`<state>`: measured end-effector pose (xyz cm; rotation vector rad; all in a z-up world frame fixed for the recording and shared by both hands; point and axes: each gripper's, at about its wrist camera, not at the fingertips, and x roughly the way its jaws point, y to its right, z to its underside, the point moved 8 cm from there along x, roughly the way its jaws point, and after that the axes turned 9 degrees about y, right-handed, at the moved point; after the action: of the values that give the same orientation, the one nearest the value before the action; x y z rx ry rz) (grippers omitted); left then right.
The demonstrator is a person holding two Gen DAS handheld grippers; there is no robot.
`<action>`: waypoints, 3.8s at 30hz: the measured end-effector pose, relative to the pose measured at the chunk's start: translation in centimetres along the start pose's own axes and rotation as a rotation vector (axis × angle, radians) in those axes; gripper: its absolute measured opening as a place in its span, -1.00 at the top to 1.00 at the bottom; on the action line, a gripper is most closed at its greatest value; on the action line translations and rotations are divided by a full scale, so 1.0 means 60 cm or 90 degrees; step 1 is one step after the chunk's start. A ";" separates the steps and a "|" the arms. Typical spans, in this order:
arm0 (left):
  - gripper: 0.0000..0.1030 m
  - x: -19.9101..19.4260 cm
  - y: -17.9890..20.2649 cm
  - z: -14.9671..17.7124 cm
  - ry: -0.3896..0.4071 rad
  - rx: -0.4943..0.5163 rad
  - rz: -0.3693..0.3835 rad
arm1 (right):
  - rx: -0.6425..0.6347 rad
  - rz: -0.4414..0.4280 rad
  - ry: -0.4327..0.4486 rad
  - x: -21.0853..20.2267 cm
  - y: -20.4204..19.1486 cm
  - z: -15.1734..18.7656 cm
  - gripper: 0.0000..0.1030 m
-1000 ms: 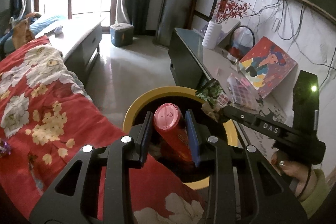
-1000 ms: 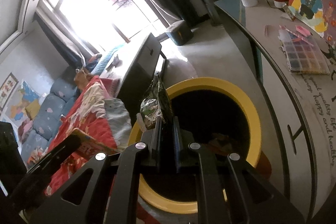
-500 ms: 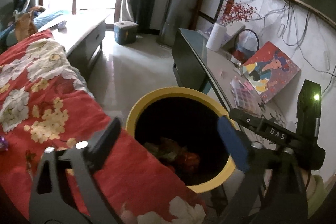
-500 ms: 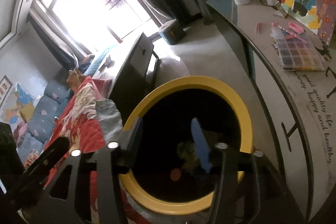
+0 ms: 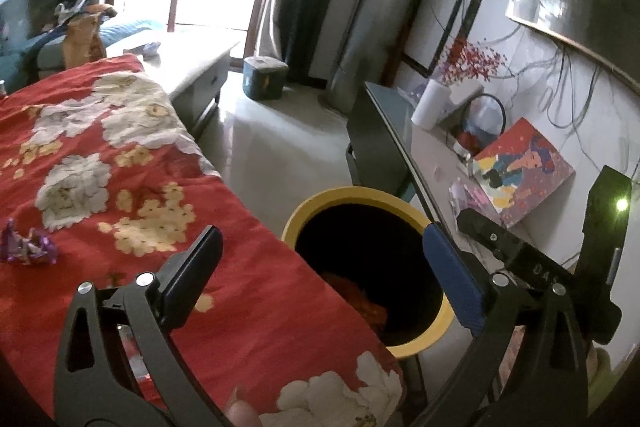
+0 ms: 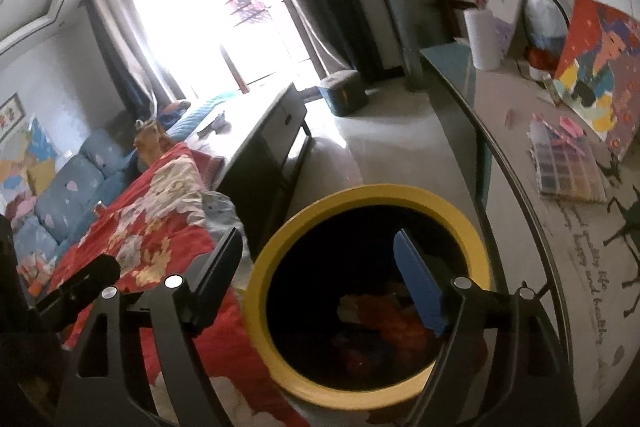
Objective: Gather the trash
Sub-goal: 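Move both tools back to the last wrappers on the bedspread, then grasp the purple wrapper with the left tool while the right tool grasps the long wrapper, then carry both wrappers with both tools over the yellow bin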
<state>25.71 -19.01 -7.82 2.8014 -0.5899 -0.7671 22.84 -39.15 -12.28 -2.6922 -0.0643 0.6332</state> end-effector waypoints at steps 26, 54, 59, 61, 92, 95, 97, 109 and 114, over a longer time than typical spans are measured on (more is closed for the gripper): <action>-0.79 -0.121 -0.139 -0.040 0.107 -0.010 -0.139 | -0.103 -0.109 0.000 -0.024 -0.181 0.027 -0.57; -0.79 -0.165 -0.383 0.009 0.085 -0.148 -0.278 | -0.224 -0.234 -0.157 0.040 -0.364 0.180 -0.55; -0.79 -0.145 -0.413 0.028 0.062 -0.179 -0.283 | -0.234 -0.237 -0.202 0.068 -0.372 0.218 -0.44; -0.79 -0.135 -0.422 0.034 0.055 -0.186 -0.286 | -0.235 -0.237 -0.220 0.079 -0.373 0.233 -0.36; 0.28 -0.081 -0.368 0.050 0.002 -0.130 -0.243 | -0.195 -0.272 -0.216 0.044 -0.351 0.237 0.63; 0.29 -0.082 -0.347 0.049 0.003 -0.119 -0.230 | -0.185 -0.265 -0.203 0.039 -0.341 0.223 0.63; 0.29 -0.083 -0.334 0.047 0.005 -0.110 -0.222 | -0.175 -0.258 -0.193 0.036 -0.330 0.211 0.63; 0.29 -0.084 -0.251 0.031 0.012 -0.071 -0.169 | -0.122 -0.213 -0.141 0.033 -0.267 0.145 0.63; 0.29 -0.081 -0.206 0.023 0.013 -0.049 -0.137 | -0.101 -0.189 -0.117 0.029 -0.232 0.118 0.63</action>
<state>25.19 -5.90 -10.15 2.8272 -0.2509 -0.7795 21.86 -23.56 -13.75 -2.6859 -0.5737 0.8055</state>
